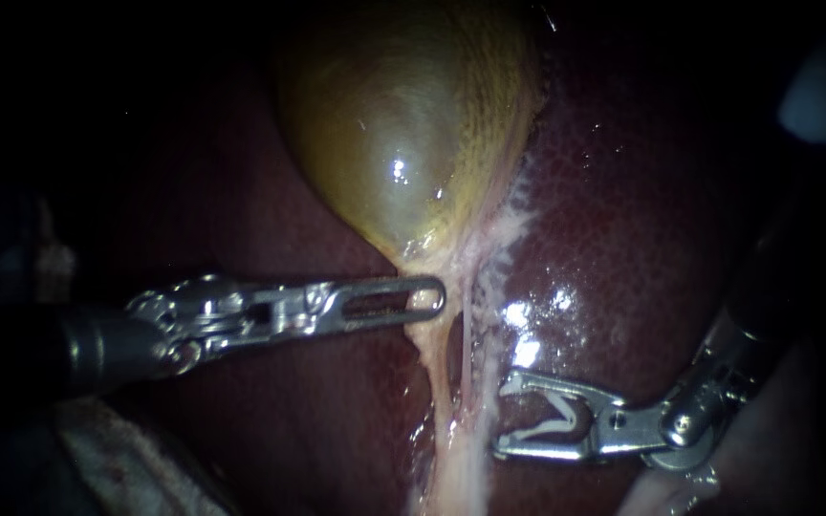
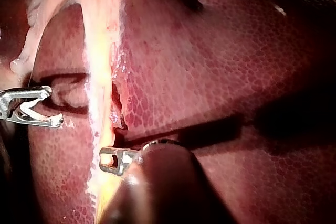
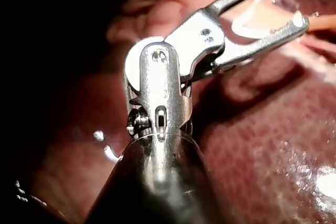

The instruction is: Clipping first clip left tube

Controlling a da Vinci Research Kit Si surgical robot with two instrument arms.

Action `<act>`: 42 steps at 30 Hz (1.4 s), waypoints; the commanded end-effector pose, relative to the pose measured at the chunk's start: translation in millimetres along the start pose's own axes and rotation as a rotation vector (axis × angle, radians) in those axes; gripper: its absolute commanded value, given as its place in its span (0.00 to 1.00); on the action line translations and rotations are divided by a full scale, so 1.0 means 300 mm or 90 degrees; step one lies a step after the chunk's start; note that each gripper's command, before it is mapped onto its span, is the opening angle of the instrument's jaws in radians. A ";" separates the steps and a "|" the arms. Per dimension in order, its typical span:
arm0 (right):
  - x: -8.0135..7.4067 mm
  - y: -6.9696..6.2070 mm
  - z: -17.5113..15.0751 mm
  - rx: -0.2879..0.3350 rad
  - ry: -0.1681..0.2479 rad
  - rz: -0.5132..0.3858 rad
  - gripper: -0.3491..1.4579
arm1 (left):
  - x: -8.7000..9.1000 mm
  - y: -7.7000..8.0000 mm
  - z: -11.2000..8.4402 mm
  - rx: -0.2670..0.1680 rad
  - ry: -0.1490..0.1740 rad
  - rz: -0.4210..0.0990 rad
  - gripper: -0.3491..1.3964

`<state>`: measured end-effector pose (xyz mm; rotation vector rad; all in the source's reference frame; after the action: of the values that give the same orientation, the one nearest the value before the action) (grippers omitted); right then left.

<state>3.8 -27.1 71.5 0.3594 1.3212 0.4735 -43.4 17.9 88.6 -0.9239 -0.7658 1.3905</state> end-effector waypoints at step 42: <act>-0.0206 0.0088 0.019 -0.032 0.003 -0.019 0.46 | -0.0006 0.0039 -0.0014 -0.001 -0.005 -0.003 0.00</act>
<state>7.9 -28.0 79.5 0.2982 1.3153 0.4859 -43.6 17.6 87.4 -0.9168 -0.7749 1.3905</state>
